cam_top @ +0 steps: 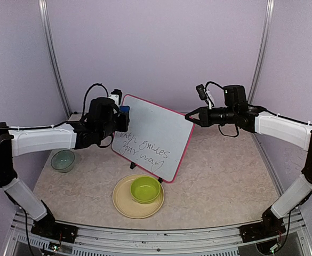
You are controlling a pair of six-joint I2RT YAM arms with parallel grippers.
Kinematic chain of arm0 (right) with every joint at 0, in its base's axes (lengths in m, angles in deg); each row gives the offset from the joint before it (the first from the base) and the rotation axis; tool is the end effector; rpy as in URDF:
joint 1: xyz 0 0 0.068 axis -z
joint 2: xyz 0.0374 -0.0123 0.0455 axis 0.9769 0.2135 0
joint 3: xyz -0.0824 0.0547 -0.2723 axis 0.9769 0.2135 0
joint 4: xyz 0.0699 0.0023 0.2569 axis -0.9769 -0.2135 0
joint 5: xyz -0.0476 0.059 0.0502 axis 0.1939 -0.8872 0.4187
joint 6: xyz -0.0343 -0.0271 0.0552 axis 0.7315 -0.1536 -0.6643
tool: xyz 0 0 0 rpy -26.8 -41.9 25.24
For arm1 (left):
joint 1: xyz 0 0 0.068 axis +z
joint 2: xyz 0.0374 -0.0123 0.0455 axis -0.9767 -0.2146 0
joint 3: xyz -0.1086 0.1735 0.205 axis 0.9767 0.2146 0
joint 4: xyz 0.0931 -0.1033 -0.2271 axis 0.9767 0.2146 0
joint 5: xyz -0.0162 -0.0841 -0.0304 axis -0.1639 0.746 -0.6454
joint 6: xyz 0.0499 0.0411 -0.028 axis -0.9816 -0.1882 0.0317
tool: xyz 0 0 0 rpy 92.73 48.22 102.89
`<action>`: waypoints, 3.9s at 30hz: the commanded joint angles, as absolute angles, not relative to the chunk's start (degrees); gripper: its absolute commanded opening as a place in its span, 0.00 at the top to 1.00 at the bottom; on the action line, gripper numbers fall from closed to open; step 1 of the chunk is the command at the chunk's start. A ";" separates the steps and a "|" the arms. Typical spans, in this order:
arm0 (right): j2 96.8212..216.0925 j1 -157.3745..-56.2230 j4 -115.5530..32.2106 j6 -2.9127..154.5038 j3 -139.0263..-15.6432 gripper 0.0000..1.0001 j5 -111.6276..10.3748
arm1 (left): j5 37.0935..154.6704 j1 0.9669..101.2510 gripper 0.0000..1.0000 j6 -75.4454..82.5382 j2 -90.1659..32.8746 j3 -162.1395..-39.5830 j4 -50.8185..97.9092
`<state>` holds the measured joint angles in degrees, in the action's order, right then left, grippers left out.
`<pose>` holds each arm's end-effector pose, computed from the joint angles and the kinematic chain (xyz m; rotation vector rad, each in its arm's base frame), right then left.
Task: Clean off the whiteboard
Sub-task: Erase the center of the whiteboard.
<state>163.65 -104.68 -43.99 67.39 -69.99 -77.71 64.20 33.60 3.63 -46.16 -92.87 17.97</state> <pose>0.3227 0.2012 0.3186 -0.6209 1.9566 1.0663 0.3042 -0.2621 0.2811 0.2691 1.8964 -0.2603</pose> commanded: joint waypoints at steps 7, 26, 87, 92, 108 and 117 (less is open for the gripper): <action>162.54 -105.80 -43.17 68.45 -69.64 1.00 -79.90 | 66.23 45.29 0.96 0.38 -45.67 -88.94 17.33; 162.39 -105.80 -43.45 68.61 -69.28 1.00 -79.89 | 71.04 39.29 0.96 -1.92 -57.86 -98.71 16.75; 158.51 -103.61 -45.62 70.20 -68.90 1.00 -69.99 | 62.79 25.67 0.96 8.29 -35.09 -82.35 15.34; 157.37 -103.43 -47.14 71.57 -68.80 1.00 -65.05 | 62.29 25.67 0.96 8.59 -35.31 -81.86 15.46; 154.18 -100.87 -48.28 72.22 -65.86 1.00 -60.45 | 63.16 28.37 0.96 12.21 -35.69 -79.17 17.98; 152.09 -99.91 -47.45 71.88 -62.88 1.00 -62.02 | 79.82 39.36 0.96 0.85 -45.25 -86.67 12.67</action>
